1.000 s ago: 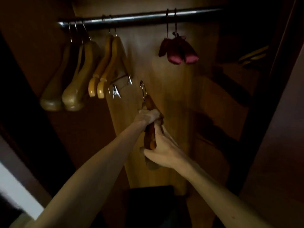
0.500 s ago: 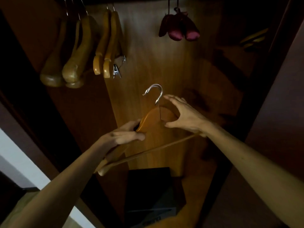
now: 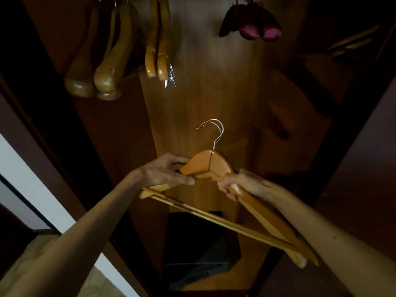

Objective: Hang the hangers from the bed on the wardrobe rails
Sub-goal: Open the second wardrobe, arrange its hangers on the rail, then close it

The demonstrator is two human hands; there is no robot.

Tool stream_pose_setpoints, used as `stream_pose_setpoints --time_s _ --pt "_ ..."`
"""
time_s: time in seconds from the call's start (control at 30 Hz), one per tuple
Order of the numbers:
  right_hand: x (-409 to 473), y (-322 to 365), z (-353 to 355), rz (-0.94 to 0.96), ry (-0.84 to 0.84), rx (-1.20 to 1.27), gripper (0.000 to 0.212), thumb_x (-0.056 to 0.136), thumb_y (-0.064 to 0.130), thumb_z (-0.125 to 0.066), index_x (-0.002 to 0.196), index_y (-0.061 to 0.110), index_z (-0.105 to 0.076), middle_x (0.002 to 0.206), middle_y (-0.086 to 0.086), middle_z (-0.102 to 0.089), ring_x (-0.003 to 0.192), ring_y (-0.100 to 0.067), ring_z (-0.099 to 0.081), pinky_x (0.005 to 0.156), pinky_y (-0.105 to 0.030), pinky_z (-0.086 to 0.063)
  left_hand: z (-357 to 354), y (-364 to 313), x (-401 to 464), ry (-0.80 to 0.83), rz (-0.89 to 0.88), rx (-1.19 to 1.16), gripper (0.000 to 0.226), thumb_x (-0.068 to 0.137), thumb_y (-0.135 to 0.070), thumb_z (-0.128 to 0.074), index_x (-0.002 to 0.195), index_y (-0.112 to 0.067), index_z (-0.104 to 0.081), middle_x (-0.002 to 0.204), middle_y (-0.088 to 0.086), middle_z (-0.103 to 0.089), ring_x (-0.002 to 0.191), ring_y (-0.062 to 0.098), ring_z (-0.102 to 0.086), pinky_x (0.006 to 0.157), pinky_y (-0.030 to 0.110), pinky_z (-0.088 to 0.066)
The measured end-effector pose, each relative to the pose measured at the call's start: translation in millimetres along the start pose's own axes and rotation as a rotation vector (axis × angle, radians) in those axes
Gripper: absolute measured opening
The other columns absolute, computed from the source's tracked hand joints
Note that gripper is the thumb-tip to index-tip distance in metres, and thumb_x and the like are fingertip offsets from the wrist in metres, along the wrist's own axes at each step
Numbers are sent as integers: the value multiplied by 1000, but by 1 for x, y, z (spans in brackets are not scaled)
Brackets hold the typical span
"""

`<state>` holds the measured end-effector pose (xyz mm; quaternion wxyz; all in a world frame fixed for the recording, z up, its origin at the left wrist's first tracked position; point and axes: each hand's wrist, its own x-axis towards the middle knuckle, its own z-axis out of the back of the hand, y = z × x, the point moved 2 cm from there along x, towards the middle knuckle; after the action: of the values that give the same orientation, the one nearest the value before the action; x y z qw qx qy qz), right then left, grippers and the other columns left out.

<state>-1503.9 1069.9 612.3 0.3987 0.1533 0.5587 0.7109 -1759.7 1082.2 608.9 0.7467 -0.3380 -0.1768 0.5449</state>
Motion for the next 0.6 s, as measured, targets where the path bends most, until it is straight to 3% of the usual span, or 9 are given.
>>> stream_pose_setpoints --time_s 0.03,0.1,0.13,0.17,0.23,0.3,0.4,0.5,0.6 --pt "0 -3 -3 -27 -69 35 42 74 50 -72 82 9 -66 73 -7 -57 60 -14 -55 72 -39 -50 -5 -8 -1 -69 -7 -14 55 74 -47 -84 123 -28 -67 124 -8 -67 114 10 -63 104 45 -49" --pt "-1 -10 -9 -137 -224 52 62 61 63 -77 96 14 -62 84 -6 -60 69 -15 -58 75 -44 -55 -23 -17 -10 -400 37 -8 60 78 -41 -81 132 -28 -57 133 -8 -51 118 9 -53 104 38 -47" --pt "-2 -11 -14 -205 -283 69 68 60 67 -77 103 18 -56 92 -4 -60 77 -15 -58 75 -43 -56 -36 -22 -17 -537 105 -104 59 80 -44 -79 131 -32 -52 133 -6 -49 116 9 -54 98 35 -51" --pt "-4 -12 -19 -244 -341 101 65 67 65 -74 109 21 -51 97 -1 -58 83 -15 -57 70 -38 -53 -52 -29 -24 -552 167 -268 52 82 -49 -74 126 -35 -50 130 -6 -52 113 10 -57 91 32 -54" --pt "-4 -11 -26 -258 -434 176 50 82 57 -69 112 25 -45 96 4 -53 84 -11 -53 66 -30 -45 -86 -43 -32 -310 197 -623 46 85 -60 -62 123 -35 -53 126 -7 -60 111 14 -63 82 29 -58" --pt "-2 -10 -29 -220 -494 220 36 87 52 -68 99 22 -52 89 6 -56 78 -8 -54 62 -27 -44 -108 -57 -36 -80 63 -718 53 87 -59 -61 131 -31 -53 130 -2 -62 115 18 -65 87 36 -60" --pt "0 -2 -33 -188 -548 153 41 82 65 -66 83 25 -57 87 2 -64 80 -11 -61 69 -29 -50 -111 -68 -35 -79 -90 -625 58 85 -40 -75 134 -20 -51 129 4 -63 114 24 -67 86 40 -60" --pt "-4 -2 -31 -168 -537 135 63 76 75 -60 102 18 -61 100 -4 -67 91 -18 -67 77 -39 -60 -104 -70 -31 -73 11 -785 48 88 -21 -77 129 -11 -55 124 11 -66 105 27 -72 88 46 -60" --pt "-14 -4 -30 -120 -444 285 47 88 60 -62 116 23 -60 110 0 -67 90 -15 -71 70 -37 -62 -99 -72 -34 -64 66 -847 44 90 -19 -75 128 -8 -57 120 15 -69 102 27 -73 84 36 -60"
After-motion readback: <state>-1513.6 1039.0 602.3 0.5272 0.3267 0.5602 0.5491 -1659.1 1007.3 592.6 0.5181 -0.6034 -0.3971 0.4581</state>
